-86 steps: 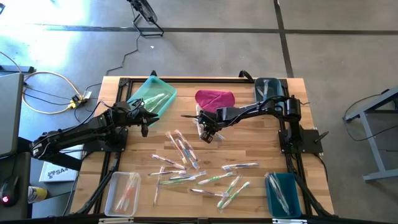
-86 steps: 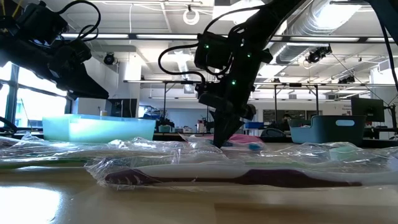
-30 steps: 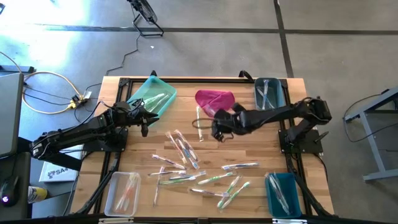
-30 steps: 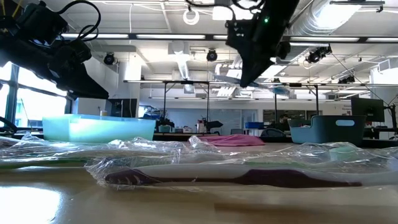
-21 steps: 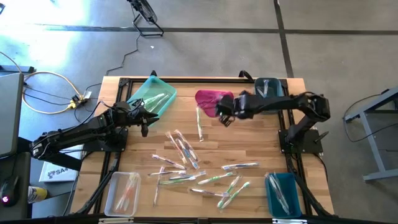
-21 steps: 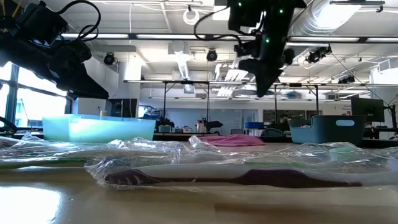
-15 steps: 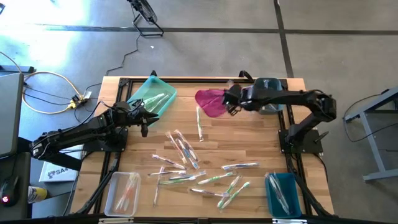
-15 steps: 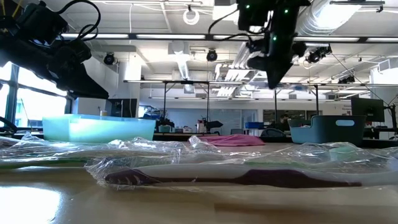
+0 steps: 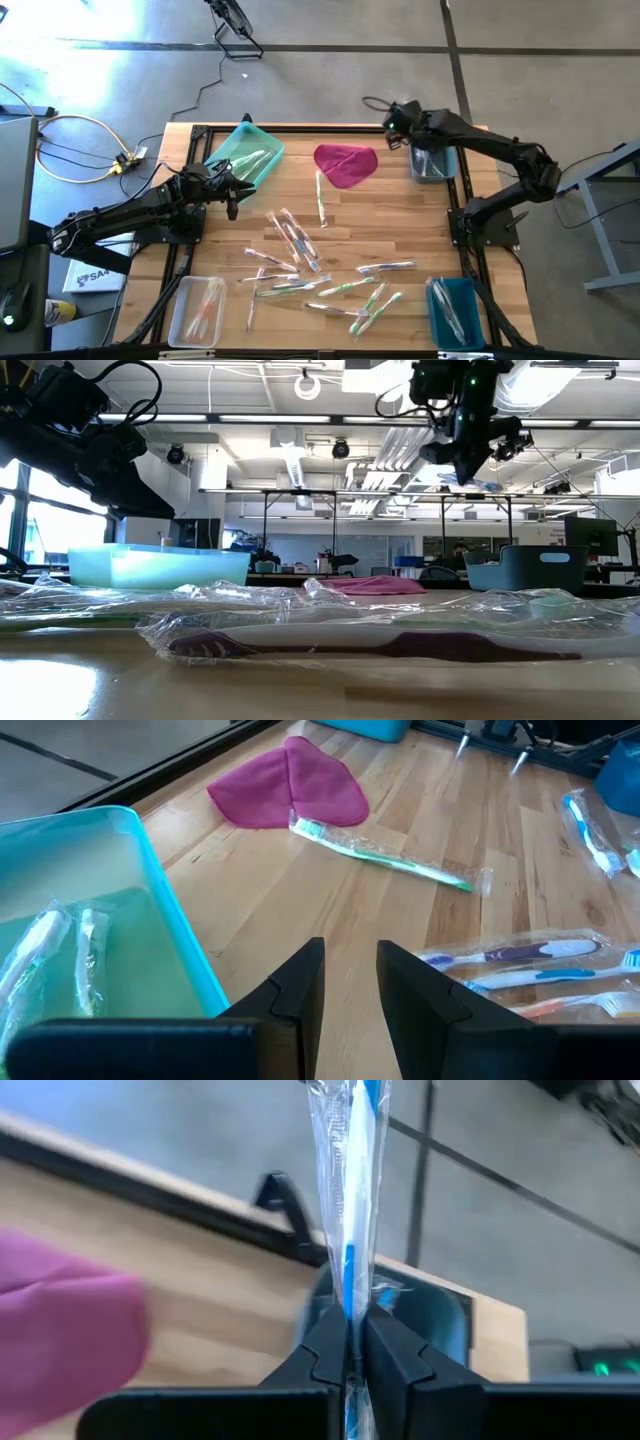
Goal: Pick & Place Toothbrushes
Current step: Put the blue toothbrush to the light blue bin
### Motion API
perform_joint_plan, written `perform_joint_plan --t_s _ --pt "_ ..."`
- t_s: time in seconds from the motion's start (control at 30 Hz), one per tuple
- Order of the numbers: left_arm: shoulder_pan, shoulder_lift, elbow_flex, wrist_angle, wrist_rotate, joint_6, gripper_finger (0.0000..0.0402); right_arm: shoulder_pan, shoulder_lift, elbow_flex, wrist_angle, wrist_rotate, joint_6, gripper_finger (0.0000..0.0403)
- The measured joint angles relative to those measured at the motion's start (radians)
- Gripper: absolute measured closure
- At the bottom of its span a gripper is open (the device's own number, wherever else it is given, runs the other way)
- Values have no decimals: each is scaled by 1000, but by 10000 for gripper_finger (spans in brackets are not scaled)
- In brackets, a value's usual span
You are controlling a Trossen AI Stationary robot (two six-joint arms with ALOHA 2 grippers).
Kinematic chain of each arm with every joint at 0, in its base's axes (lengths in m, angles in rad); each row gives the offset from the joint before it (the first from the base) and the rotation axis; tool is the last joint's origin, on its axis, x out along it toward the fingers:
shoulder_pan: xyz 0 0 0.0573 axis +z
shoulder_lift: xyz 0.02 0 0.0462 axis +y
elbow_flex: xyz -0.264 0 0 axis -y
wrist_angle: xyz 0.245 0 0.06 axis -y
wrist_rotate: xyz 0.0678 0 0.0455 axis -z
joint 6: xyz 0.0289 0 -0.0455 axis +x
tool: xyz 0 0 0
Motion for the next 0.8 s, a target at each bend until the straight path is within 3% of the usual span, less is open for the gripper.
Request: perform_joint_plan --t_s 0.27,0.6,0.8 --pt "0 0 0 0 -1 0 309 -113 1 -167 118 -1 31 392" --pt "0 0 0 0 -3 0 309 -203 2 -419 475 -20 35 392" --pt "0 0 0 0 -3 0 309 -213 2 -464 506 -66 55 391"
